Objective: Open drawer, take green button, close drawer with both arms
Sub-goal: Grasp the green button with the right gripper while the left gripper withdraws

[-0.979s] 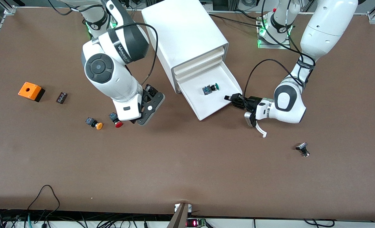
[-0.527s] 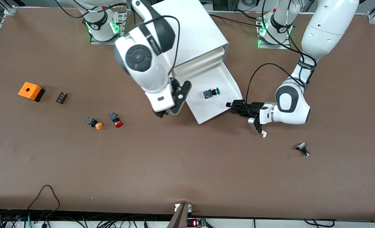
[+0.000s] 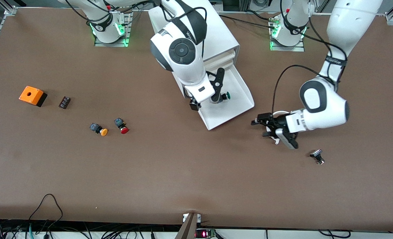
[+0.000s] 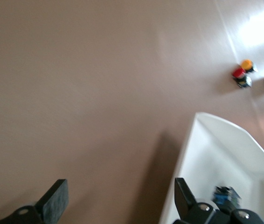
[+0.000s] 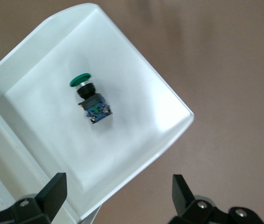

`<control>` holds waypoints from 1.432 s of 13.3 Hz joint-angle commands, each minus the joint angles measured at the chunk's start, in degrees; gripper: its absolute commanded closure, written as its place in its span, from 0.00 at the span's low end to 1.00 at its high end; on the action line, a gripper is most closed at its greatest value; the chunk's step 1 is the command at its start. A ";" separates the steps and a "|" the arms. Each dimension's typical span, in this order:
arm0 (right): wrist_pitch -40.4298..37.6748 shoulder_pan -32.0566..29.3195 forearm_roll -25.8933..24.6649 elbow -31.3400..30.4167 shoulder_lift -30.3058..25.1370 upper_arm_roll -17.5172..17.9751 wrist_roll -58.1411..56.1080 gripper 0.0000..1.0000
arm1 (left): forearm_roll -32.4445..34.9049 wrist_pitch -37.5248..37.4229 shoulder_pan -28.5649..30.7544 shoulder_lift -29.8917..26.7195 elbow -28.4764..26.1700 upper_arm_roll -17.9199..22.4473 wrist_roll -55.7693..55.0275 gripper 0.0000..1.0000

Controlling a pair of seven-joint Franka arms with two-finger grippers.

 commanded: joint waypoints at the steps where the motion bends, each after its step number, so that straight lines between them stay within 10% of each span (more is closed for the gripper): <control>1: -0.67 2.31 -2.85 2.63 2.01 -0.04 -5.70 0.00 | 3.51 1.98 4.09 -7.09 -1.26 0.02 -0.59 0.00; 4: 2.22 4.69 -6.03 2.63 3.50 0.04 -6.15 0.00 | 19.43 0.67 7.35 -13.86 -0.39 0.63 -0.59 0.00; 12: 14.27 7.50 -11.03 2.71 10.71 -0.13 -9.66 0.00 | 49.17 -34.02 7.37 -18.71 21.92 4.87 -25.93 0.00; 19: 14.37 8.03 -11.13 2.45 12.65 -0.13 -10.20 0.00 | 54.75 -38.10 7.19 -19.33 22.47 1.43 -44.10 0.00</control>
